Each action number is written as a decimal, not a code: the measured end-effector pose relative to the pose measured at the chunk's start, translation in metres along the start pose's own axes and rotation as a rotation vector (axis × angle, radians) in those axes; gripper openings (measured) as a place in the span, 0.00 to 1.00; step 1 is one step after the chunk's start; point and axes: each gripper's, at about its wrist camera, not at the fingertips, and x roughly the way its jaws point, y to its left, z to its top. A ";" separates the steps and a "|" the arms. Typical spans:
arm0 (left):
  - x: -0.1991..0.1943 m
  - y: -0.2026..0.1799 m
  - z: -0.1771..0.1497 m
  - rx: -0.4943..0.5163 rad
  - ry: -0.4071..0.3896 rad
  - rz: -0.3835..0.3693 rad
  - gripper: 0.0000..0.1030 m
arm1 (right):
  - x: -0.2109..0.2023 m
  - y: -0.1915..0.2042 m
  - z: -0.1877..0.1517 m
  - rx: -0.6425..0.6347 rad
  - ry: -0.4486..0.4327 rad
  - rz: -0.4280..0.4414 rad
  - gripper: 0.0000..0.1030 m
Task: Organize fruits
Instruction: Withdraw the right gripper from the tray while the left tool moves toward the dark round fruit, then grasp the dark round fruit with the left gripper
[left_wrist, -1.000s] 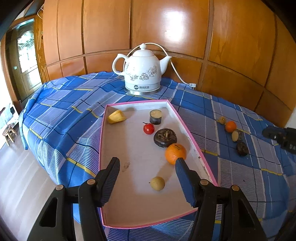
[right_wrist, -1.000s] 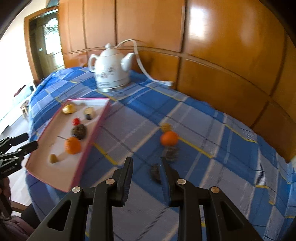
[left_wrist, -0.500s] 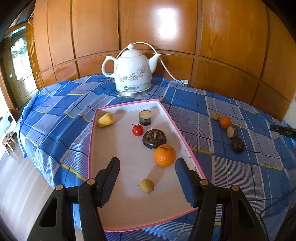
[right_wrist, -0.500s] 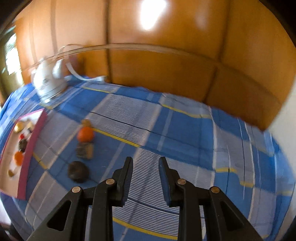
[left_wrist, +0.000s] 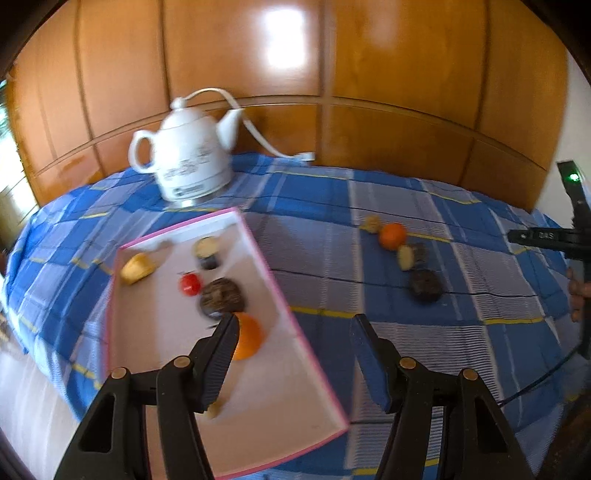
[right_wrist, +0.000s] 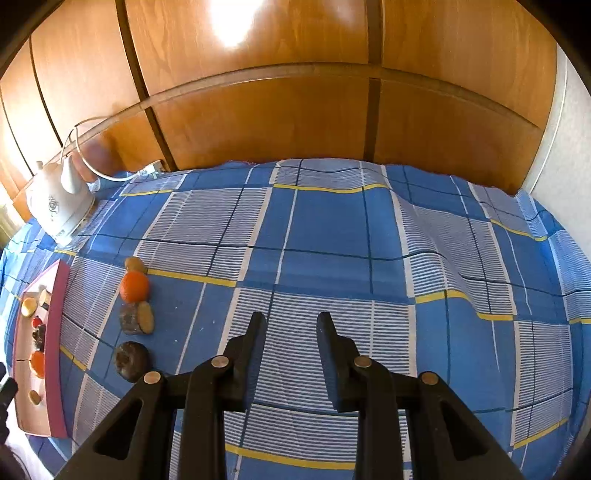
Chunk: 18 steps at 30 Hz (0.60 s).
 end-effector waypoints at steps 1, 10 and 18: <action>0.003 -0.005 0.001 0.008 0.004 -0.012 0.61 | 0.000 0.001 0.000 -0.002 -0.001 0.005 0.28; 0.047 -0.061 0.015 0.066 0.106 -0.177 0.61 | -0.003 0.008 0.002 -0.017 -0.002 0.037 0.28; 0.087 -0.100 0.029 0.059 0.170 -0.251 0.66 | -0.008 0.012 0.003 -0.020 -0.016 0.063 0.30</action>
